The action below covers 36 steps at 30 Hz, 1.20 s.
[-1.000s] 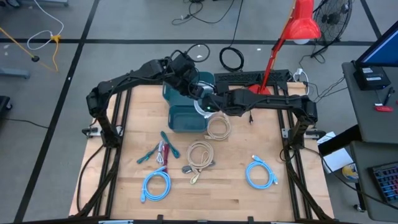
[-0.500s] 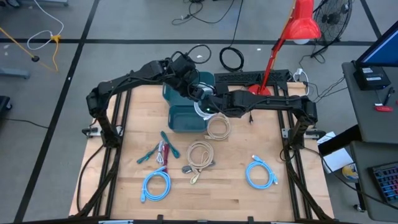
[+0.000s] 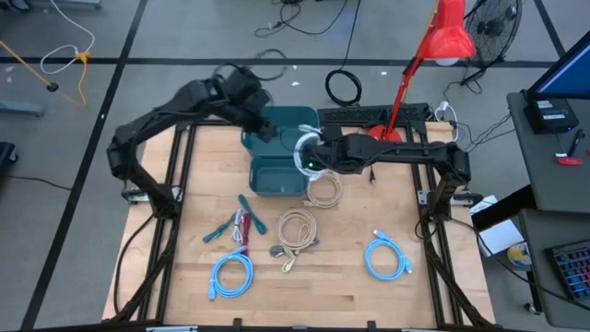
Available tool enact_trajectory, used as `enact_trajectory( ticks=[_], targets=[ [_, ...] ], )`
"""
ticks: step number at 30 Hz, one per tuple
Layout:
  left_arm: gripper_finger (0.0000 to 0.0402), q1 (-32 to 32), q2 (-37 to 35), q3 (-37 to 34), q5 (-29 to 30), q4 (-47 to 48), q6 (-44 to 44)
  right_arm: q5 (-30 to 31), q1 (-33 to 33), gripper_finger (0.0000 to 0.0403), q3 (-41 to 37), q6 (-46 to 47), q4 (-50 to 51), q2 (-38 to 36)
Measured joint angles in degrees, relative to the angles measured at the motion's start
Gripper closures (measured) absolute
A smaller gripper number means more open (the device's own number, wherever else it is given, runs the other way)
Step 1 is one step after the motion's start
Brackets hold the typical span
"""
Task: Pick & Place USB Port
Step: Put the white HDMI cable into the top blue bin
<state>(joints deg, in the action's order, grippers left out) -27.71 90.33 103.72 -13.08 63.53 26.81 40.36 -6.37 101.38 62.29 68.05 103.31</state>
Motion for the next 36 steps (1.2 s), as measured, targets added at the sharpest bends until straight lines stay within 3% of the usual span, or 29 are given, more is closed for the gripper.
enact_trajectory(
  ticks=[7,12,16,20,23,30,36],
  targets=[
    [0.0321,8.7,-3.9,-0.2,20.4,17.8,3.9,-0.9,-2.4,0.0349,0.0,1.7,-2.3,0.0],
    [0.0359,14.6,-5.6,-0.1,34.3,13.1,7.3,-7.1,-5.3,0.0349,0.0,-0.9,-10.8,0.0],
    [0.0387,17.3,-5.6,-0.1,42.7,11.4,5.4,-15.1,-8.9,0.0349,0.1,-2.6,-10.7,0.0],
    [0.0398,19.1,-5.3,-0.2,42.9,11.3,5.3,-26.1,-13.9,0.0349,0.1,-4.5,-8.0,0.0],
    [0.0384,20.1,-4.8,-1.3,41.5,11.3,6.3,-29.5,-15.4,0.0349,0.2,-5.0,-5.4,-0.6],
    [0.0367,22.8,-4.8,-7.5,39.5,11.1,9.5,-30.1,-15.6,0.0349,8.0,-7.6,-6.0,-0.7],
    [0.0382,25.6,-4.8,-11.3,36.6,10.1,12.9,-31.7,-16.5,0.0349,18.6,-9.4,-8.5,7.8]
  ],
)
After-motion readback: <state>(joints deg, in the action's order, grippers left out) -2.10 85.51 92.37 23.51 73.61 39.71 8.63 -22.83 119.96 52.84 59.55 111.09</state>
